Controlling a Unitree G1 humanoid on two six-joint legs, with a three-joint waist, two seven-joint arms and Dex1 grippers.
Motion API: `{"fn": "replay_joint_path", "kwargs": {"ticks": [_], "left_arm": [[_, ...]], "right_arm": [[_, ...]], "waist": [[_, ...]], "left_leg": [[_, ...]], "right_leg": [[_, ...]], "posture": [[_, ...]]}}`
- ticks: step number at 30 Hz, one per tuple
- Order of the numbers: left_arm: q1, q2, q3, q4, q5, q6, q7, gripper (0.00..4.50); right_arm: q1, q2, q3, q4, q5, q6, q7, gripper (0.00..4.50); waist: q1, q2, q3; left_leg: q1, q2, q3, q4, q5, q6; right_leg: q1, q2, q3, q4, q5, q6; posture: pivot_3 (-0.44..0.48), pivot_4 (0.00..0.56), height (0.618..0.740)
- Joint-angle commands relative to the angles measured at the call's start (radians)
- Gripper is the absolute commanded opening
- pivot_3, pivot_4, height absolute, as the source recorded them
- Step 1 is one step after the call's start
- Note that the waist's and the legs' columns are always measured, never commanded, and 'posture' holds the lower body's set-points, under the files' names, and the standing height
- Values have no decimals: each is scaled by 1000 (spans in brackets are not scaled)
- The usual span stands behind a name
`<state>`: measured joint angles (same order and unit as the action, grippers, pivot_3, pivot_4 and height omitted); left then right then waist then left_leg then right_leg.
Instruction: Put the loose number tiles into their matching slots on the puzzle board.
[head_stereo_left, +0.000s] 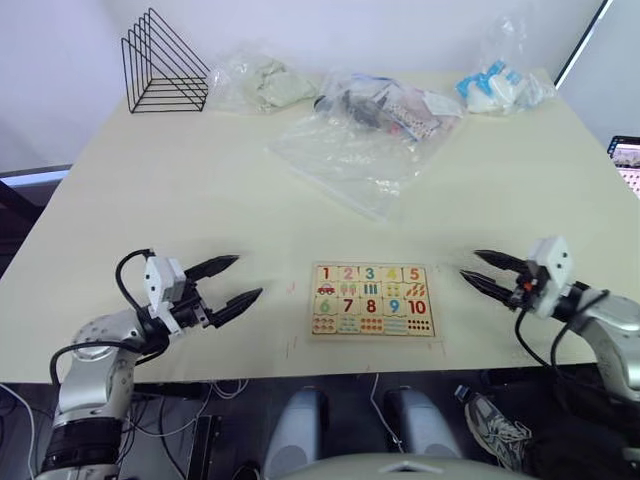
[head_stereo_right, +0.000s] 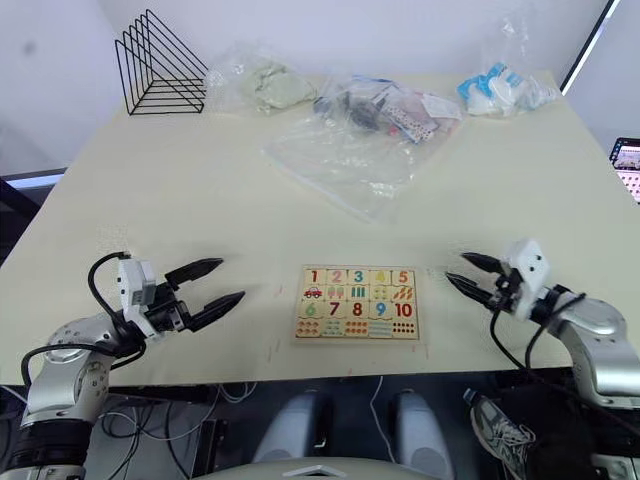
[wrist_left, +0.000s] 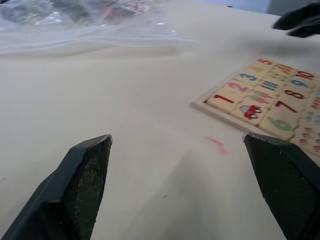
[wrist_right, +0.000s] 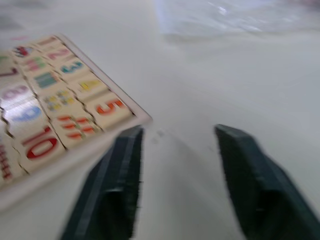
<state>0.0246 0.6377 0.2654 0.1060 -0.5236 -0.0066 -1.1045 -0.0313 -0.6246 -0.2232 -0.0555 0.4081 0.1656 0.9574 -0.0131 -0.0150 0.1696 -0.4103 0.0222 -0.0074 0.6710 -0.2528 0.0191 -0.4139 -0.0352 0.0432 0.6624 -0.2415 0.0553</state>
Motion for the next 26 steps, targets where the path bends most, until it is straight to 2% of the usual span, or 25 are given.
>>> {"fn": "replay_joint_path", "kwargs": {"ticks": [1,5,13,26], "left_arm": [[22,-2,36,-46,-9,13,40,4500],[71,-16,64,-85,-12,27,105,4500],[167,-46,67,-167,73,72,284,4500],[256,-68,104,-227,96,74,373,4500]], "right_arm": [[9,-10,-81,-10,30,-47,-19,4450],[73,-1,-146,1,48,-85,-24,4450],[179,30,-215,18,71,-143,-38,4450],[205,53,-210,41,69,-183,-65,4450]], "waist": [[-1,0,0],[0,0,0],[1,0,0],[1,0,0]], "left_leg": [[0,0,0,0,0,0],[0,0,0,-1,0,0],[4,0,1,-1,0,0],[9,0,4,-3,0,0]], "right_leg": [[0,0,0,0,0,0],[0,0,0,0,0,0],[3,0,2,0,0,0],[6,0,5,0,-1,0]], "posture": [[0,150,740],[0,150,740],[0,150,740],[0,150,740]]}}
